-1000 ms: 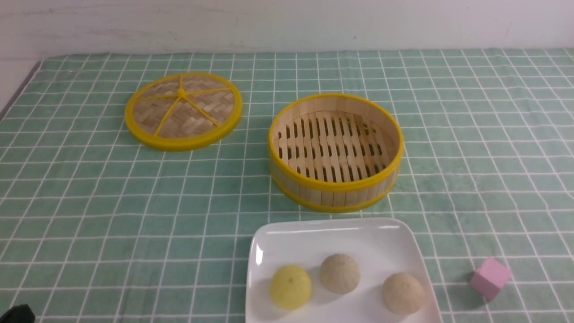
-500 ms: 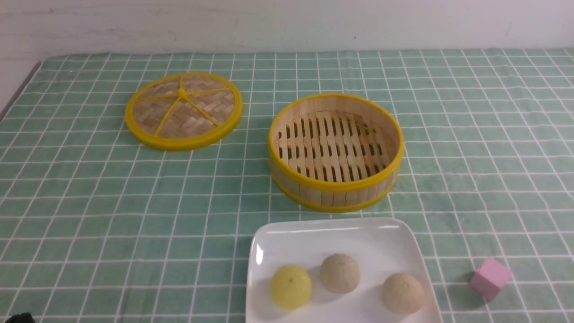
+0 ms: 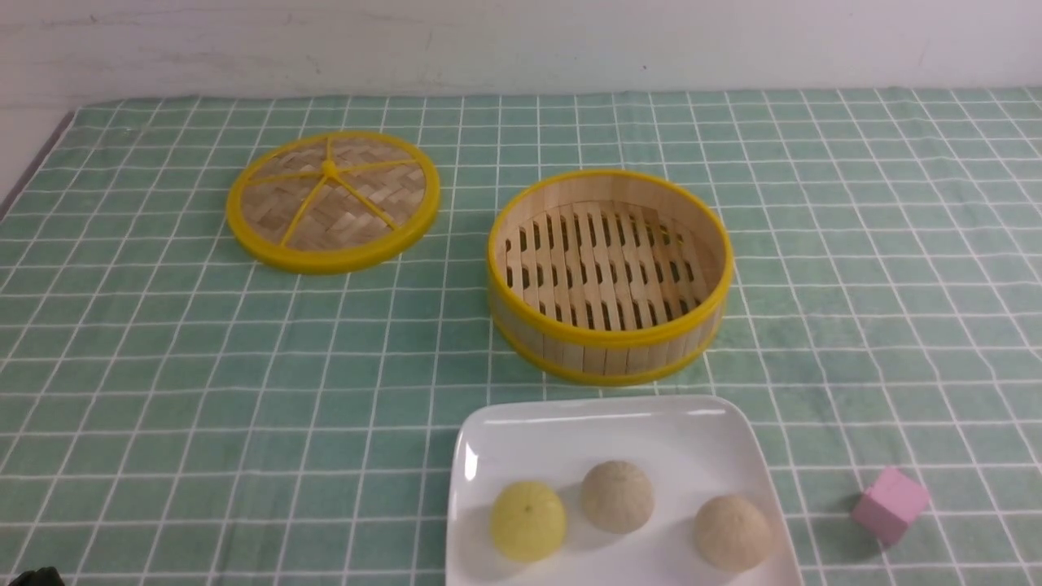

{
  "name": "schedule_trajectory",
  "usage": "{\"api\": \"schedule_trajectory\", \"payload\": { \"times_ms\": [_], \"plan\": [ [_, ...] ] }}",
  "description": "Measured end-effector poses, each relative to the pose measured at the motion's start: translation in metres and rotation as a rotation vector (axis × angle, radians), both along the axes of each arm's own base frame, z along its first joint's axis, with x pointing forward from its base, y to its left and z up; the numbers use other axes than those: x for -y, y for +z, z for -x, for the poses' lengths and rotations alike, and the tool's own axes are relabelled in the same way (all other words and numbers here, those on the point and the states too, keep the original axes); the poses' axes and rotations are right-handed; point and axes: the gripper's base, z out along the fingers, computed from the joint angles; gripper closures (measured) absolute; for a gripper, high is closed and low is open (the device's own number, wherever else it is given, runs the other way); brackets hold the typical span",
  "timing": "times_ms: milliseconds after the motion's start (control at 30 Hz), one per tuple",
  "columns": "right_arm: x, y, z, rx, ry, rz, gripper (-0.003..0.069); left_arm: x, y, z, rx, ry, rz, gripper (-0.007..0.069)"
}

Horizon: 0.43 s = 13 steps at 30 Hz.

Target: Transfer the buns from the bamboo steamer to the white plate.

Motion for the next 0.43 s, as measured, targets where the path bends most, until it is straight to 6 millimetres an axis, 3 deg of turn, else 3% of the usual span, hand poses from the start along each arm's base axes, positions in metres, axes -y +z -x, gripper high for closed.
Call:
{"api": "schedule_trajectory", "payload": {
  "times_ms": [433],
  "plan": [
    [0.0000, 0.0000, 0.0000, 0.000, 0.000, 0.000, 0.0461, 0.0000, 0.0000, 0.0000, 0.000, 0.000, 0.000, 0.0538]
  ]
}}
